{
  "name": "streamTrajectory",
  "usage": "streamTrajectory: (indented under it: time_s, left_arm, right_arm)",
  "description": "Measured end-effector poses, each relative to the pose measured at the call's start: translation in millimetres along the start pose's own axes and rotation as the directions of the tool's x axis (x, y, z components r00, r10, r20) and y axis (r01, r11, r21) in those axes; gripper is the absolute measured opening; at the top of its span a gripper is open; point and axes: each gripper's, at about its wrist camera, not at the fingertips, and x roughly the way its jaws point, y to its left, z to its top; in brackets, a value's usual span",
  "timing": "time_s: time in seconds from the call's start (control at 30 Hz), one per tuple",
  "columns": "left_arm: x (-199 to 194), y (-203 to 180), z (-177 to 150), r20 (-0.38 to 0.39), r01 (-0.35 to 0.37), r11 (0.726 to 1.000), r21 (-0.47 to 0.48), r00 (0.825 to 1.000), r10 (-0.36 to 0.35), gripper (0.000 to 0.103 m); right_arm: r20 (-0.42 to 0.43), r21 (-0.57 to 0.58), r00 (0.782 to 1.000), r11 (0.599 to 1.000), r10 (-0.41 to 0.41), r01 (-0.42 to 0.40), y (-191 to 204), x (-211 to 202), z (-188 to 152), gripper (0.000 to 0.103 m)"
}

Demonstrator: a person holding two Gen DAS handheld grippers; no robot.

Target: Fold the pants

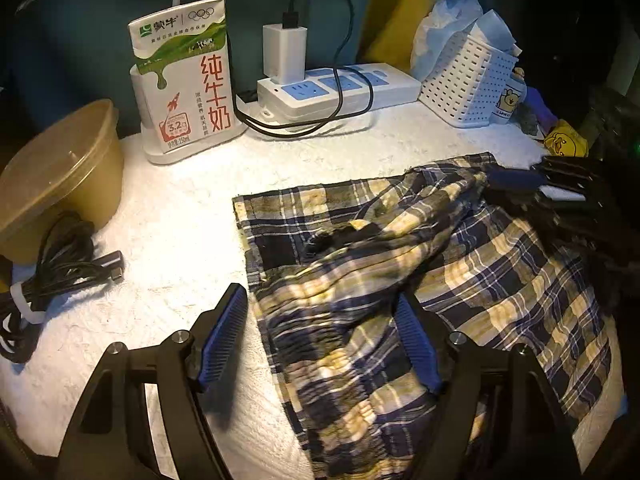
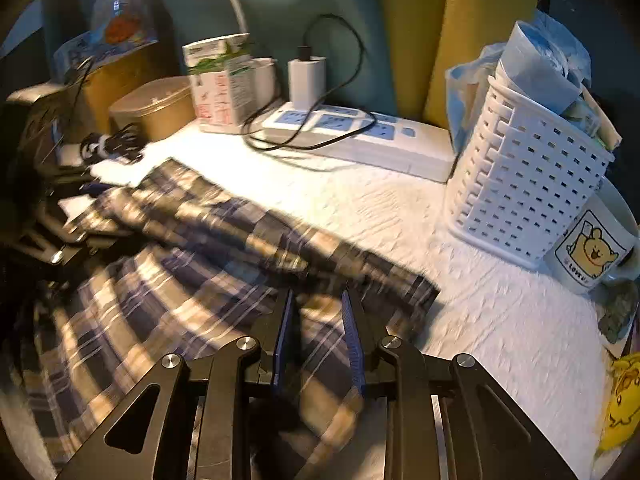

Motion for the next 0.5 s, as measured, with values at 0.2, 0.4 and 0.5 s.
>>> streamTrajectory:
  time_s: [0.2,0.4,0.5]
  left_arm:
    - [-23.3,12.0,4.7,0.047,-0.043,0.999,-0.029,0.998,0.044,0.075]
    - [-35.4,22.4,7.1,0.07,-0.044,0.998,-0.035,0.996,0.046,0.075]
    - [-22.4,26.2,6.5,0.047,-0.017,0.999,-0.041,0.999,0.019,0.075]
  right_arm:
    - [0.032,0.094,0.993,0.989,-0.116,0.113,-28.6,-6.8,8.1,0.023]
    - [0.096,0.156,0.992,0.985,-0.083,0.067,-39.1,-49.0,-4.2,0.026]
    - [0.096,0.16,0.994,0.986,-0.057,0.042,-34.1,-57.7,-12.7,0.027]
